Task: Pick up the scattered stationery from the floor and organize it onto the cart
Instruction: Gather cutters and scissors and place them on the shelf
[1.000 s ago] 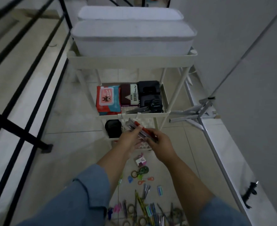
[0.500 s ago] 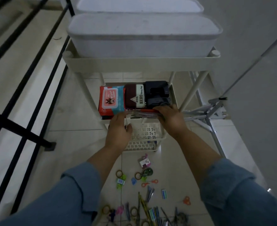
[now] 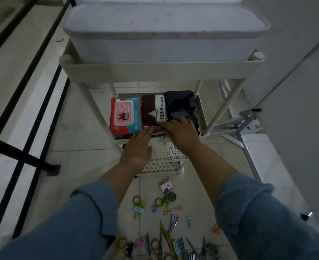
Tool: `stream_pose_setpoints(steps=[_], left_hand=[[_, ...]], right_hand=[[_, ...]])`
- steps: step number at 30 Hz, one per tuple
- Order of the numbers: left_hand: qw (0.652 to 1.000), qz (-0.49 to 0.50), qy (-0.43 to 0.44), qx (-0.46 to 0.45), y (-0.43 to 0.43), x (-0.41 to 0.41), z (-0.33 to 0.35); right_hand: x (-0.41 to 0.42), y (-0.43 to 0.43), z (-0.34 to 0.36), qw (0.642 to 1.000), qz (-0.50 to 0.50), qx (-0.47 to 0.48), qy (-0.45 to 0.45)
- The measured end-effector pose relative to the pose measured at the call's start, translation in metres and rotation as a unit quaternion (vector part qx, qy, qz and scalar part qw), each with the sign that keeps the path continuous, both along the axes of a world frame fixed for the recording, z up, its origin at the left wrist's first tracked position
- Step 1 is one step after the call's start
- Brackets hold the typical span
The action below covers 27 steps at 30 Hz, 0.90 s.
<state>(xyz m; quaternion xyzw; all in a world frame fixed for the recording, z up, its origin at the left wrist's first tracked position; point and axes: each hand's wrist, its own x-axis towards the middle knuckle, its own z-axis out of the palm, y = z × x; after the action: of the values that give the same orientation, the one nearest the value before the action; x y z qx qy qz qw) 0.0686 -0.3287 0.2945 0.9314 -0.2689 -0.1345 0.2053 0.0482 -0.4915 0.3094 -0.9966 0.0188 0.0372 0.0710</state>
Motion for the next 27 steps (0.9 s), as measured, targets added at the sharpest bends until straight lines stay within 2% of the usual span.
stream_pose_setpoints(steps=[4,8,10,13,15,19,22,25,27], left_hand=[[1.0,-0.006,0.009,0.003,0.002,0.003,-0.003],[0.999,-0.029,-0.022,0.035,0.002,0.003,-0.007],[0.999,-0.032,-0.016,0.04,0.001,0.003,-0.007],[0.998,-0.03,-0.011,0.049,0.0,0.002,-0.007],[0.998,-0.03,-0.024,0.055,-0.001,0.001,-0.009],[0.997,-0.034,-0.036,0.064,-0.002,-0.001,-0.013],[0.996,-0.041,-0.039,0.066,-0.002,-0.002,-0.015],[0.997,-0.038,-0.035,0.06,-0.003,-0.005,-0.015],[0.997,-0.037,-0.035,0.056,-0.003,-0.006,-0.016]], right_hand=[[0.004,0.003,-0.011,1.0,-0.016,0.014,0.007],[0.001,0.0,-0.016,0.999,-0.004,0.054,0.005],[-0.006,-0.001,-0.016,0.995,-0.024,0.083,-0.047],[-0.022,-0.007,-0.024,0.972,-0.06,0.127,-0.187],[-0.029,-0.009,-0.03,0.959,-0.084,0.158,-0.219],[-0.027,-0.006,-0.028,0.958,-0.105,0.167,-0.21],[-0.023,-0.006,-0.026,0.962,-0.127,0.183,-0.157],[-0.024,-0.012,-0.031,0.979,-0.099,0.138,-0.116],[-0.027,-0.013,-0.031,0.983,-0.072,0.113,-0.123]])
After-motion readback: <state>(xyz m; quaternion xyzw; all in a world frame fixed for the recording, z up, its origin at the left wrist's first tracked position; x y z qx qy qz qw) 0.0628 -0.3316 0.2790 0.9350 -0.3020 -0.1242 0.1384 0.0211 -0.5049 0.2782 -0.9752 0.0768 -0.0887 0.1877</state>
